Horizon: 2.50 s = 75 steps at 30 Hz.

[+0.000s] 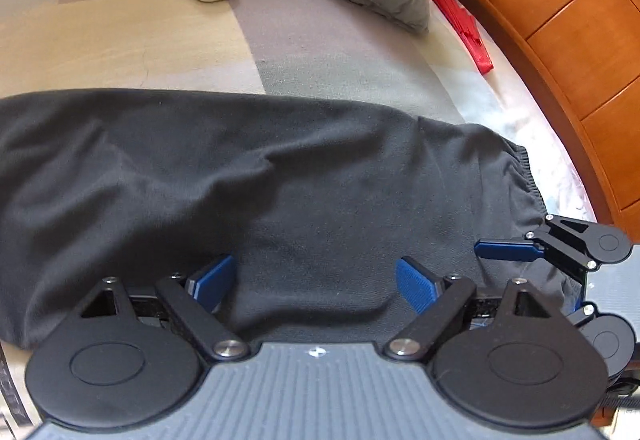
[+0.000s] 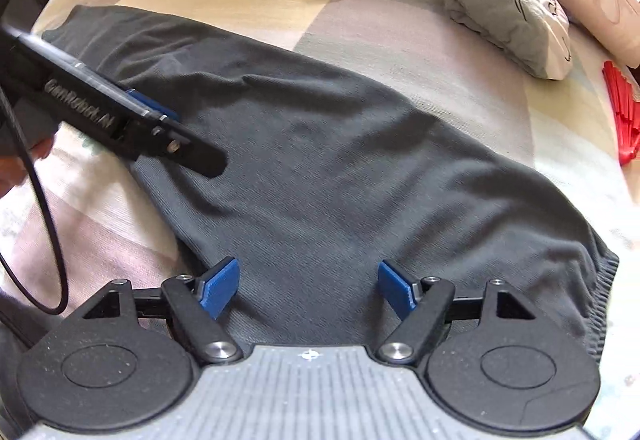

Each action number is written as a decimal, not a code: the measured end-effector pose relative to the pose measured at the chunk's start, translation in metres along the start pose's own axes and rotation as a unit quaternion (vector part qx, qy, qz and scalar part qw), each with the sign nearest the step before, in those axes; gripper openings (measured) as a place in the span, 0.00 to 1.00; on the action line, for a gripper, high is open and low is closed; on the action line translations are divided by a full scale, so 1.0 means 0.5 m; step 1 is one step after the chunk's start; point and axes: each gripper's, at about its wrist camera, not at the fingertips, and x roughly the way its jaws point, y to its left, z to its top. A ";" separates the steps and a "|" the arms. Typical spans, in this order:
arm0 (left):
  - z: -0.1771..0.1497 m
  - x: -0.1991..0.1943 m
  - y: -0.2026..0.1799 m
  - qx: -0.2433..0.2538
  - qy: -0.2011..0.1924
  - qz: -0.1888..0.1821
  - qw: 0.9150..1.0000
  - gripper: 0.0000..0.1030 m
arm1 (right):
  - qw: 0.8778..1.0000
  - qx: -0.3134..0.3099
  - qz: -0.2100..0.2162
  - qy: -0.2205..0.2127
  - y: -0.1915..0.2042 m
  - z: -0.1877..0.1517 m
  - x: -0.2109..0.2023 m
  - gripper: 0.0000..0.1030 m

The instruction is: Fold clothes

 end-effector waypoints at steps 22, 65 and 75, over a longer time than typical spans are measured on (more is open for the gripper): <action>-0.097 -0.002 -0.084 0.043 0.063 -0.002 0.997 0.86 | 0.999 0.042 -0.016 -0.001 -0.028 -0.063 -0.063 0.78; 0.058 -0.063 0.132 -0.041 -0.050 0.075 0.995 0.85 | 0.999 0.028 -0.024 -0.011 -0.003 0.011 -0.032 0.79; 0.050 -0.096 0.145 -0.053 -0.070 0.115 0.990 0.82 | 1.000 0.005 -0.007 -0.008 0.023 0.034 -0.008 0.83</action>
